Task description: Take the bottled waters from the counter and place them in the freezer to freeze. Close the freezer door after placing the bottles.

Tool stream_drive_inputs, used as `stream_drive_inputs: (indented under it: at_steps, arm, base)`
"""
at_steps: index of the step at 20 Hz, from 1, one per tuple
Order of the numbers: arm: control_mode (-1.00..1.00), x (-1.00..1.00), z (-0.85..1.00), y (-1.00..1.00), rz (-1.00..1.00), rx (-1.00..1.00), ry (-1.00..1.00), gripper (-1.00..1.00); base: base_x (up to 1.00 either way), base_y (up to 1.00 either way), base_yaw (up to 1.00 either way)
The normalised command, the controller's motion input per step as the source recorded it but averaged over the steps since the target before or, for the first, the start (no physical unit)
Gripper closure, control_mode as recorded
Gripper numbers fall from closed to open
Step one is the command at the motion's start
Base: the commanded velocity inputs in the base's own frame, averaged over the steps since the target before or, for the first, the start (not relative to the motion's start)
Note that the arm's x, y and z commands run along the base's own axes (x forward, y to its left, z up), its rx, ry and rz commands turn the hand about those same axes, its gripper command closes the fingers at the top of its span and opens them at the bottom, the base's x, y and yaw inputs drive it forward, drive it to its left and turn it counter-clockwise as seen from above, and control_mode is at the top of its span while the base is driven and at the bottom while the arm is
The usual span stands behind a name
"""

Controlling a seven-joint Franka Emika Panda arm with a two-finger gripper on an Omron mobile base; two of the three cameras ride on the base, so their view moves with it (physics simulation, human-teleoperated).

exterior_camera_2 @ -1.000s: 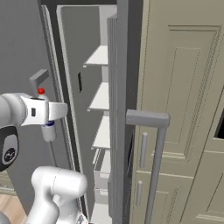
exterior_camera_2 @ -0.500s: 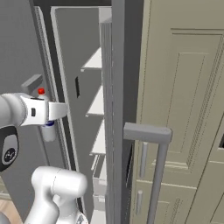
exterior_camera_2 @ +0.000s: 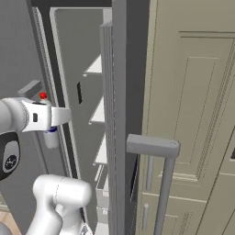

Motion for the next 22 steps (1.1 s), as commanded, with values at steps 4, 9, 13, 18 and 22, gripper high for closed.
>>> stream_drive_inputs:
  at_steps: [4,9,13,18,22]
  arm:
    - [1.0,0.0,0.0,0.0,0.0,0.0,0.0,1.0]
    - [1.0,0.0,0.0,0.0,0.0,0.0,0.0,1.0]
    - [1.0,0.0,0.0,0.0,0.0,0.0,0.0,1.0]
    - [1.0,0.0,0.0,0.0,0.0,0.0,0.0,1.0]
    - [1.0,0.0,0.0,0.0,0.0,0.0,0.0,1.0]
  base:
    - [0.1,-0.29,0.0]
    - [0.11,-0.34,0.0]
    - [0.17,-0.41,0.0]
    - [0.11,-0.15,0.0]
    - [0.04,0.0,0.0]
